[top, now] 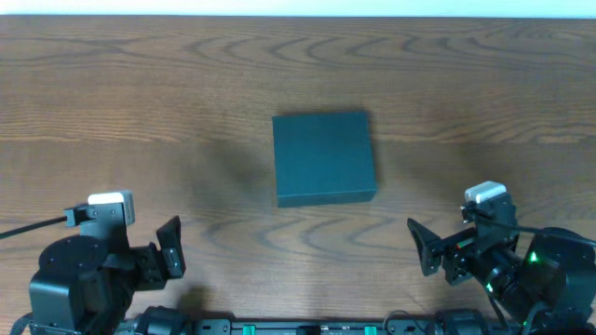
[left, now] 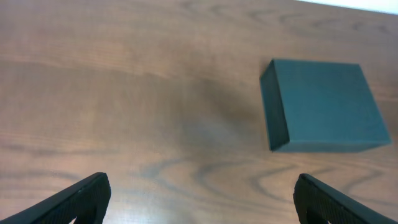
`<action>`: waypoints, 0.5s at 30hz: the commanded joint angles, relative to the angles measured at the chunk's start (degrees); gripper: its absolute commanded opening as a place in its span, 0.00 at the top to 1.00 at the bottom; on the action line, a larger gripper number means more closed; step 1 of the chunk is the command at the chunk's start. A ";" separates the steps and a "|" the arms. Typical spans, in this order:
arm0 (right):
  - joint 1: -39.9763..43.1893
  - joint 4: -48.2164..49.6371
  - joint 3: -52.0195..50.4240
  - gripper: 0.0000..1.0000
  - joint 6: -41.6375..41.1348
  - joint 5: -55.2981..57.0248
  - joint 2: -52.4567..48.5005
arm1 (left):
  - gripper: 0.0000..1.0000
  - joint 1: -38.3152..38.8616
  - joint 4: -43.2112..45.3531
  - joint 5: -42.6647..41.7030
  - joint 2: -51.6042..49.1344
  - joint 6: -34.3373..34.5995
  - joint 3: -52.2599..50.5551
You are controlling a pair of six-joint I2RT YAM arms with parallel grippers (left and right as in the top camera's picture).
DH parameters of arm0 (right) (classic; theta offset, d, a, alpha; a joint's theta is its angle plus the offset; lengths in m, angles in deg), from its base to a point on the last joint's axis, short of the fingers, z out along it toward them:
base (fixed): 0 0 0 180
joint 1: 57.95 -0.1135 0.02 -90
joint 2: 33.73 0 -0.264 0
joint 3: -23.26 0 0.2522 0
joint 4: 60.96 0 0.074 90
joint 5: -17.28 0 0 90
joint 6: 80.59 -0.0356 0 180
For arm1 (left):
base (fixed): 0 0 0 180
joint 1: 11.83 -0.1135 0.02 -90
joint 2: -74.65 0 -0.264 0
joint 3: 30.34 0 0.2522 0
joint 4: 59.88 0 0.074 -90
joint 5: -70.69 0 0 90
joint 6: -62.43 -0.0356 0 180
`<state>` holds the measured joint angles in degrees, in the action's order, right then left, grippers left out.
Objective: Pack container
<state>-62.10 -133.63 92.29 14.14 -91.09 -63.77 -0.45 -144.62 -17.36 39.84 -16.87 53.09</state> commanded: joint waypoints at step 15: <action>-0.55 -0.94 -0.37 0.01 -1.46 0.17 -0.17 | 0.05 0.28 -5.75 1.92 -0.04 1.60 -0.22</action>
<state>-62.10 -134.49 92.29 13.38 -91.09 -63.77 -0.45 -150.19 -17.31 39.84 -15.34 53.09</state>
